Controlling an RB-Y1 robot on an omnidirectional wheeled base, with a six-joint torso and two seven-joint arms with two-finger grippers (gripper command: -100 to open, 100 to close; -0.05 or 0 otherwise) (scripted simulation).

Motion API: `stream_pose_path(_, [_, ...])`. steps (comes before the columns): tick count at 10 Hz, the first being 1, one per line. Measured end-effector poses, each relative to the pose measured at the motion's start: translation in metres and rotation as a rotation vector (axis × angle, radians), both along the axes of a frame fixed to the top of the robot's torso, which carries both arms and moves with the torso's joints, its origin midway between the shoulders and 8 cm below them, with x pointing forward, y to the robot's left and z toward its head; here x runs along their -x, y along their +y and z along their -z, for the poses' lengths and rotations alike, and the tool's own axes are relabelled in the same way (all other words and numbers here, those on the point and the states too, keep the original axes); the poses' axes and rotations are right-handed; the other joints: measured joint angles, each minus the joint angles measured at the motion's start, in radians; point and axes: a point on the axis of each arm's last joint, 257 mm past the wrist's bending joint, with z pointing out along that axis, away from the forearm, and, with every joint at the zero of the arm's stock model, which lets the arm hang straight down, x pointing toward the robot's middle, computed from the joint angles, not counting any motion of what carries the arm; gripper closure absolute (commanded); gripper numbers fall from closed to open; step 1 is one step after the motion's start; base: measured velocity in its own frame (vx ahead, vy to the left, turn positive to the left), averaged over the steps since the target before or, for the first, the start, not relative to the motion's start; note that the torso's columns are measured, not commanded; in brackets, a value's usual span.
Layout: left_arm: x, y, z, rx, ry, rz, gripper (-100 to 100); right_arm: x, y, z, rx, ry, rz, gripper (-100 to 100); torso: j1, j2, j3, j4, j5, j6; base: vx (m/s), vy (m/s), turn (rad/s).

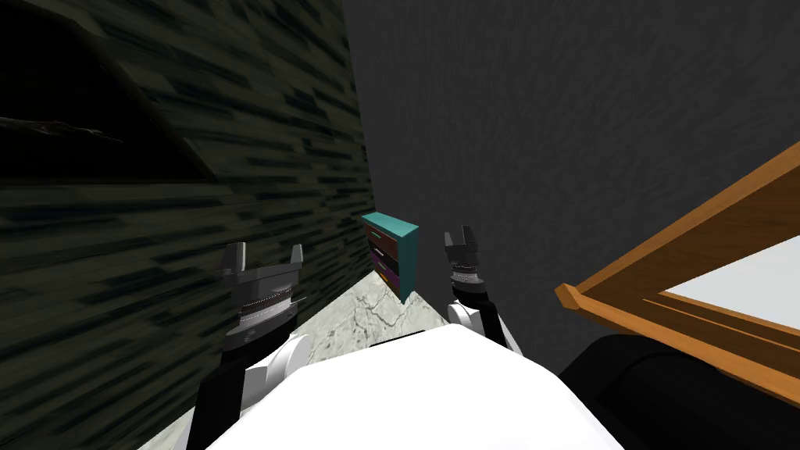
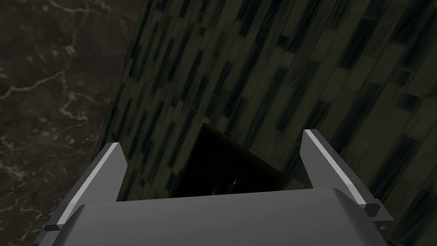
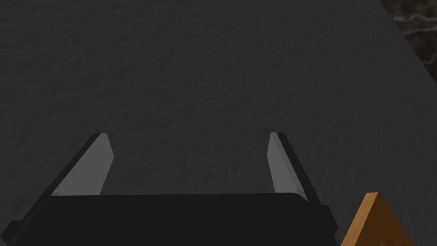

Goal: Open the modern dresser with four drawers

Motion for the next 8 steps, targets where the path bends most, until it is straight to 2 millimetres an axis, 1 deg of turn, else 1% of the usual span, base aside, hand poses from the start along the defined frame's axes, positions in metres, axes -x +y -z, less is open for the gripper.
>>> stream_pose_path(1, [0.0,0.0,0.0,0.0,0.0,0.0,0,0.0,0.0,0.0,0.0,0.0,0.0,0,0.0,0.041,-0.082,0.041,0.0,0.0,0.0,0.0,0.0])
stream_pose_path(2, [0.0,0.0,0.0,0.0,0.0,0.0,0,0.0,0.0,0.0,0.0,0.0,0.0,0,0.0,0.104,-0.209,0.105,0.0,0.0,0.0,0.0,0.0])
stream_pose_path(8, [0.0001,0.0,-0.0001,0.0,0.0,0.0,0,0.0001,0.0,-0.0001,0.0,0.0,0.0,0,0.0,0.544,-1.087,0.544,0.0,0.0,0.0,0.0,0.0])
